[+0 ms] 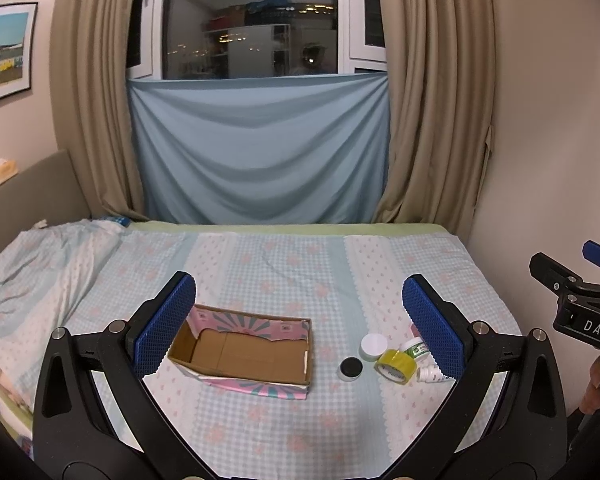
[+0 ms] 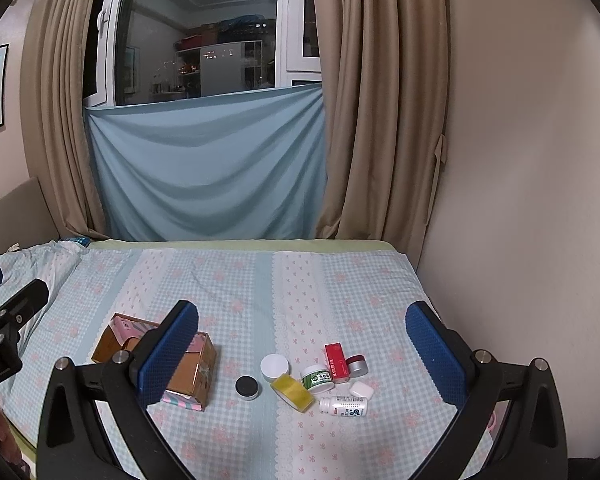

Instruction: Organize rigid objects

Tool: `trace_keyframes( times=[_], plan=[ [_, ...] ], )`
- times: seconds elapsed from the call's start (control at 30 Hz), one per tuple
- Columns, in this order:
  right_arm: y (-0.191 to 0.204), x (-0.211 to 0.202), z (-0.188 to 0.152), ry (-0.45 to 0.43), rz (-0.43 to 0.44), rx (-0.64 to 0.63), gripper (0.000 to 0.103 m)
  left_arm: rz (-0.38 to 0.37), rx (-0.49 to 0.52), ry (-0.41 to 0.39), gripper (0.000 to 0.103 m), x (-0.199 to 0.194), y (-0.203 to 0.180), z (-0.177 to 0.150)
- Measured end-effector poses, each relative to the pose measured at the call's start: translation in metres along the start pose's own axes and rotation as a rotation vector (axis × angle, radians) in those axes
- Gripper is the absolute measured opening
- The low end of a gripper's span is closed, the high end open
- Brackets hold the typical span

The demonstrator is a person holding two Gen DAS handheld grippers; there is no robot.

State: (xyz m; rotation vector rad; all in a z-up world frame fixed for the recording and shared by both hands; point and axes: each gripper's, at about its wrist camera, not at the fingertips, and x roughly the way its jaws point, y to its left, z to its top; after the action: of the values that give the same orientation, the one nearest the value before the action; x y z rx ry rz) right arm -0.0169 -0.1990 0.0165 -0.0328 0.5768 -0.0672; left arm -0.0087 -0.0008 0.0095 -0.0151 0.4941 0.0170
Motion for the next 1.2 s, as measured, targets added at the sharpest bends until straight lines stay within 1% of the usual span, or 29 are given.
trace_keyframes(
  times=[0.63, 0.8, 0.93, 1.07, 1.2],
  plan=[
    [0.002, -0.001, 0.003, 0.0, -0.004, 0.007, 0.103, -0.011, 0.007, 0.001, 0.102, 0.006, -0.007, 0.008],
    [0.0, -0.001, 0.003, -0.002, -0.002, 0.014, 0.103, -0.016, 0.011, 0.013, 0.102, 0.014, -0.016, 0.009],
    [-0.011, 0.005, 0.004, 0.009, 0.005, 0.023, 0.103, -0.029, 0.005, 0.054, 0.102, 0.028, -0.028, 0.006],
    [-0.035, 0.023, 0.0, 0.056, 0.007, 0.027, 0.103, -0.053, -0.016, 0.135, 0.102, 0.056, -0.05, -0.003],
    [-0.066, 0.056, -0.012, 0.118, 0.017, 0.029, 0.103, -0.057, -0.026, 0.227, 0.102, 0.094, -0.082, -0.026]
  ],
)
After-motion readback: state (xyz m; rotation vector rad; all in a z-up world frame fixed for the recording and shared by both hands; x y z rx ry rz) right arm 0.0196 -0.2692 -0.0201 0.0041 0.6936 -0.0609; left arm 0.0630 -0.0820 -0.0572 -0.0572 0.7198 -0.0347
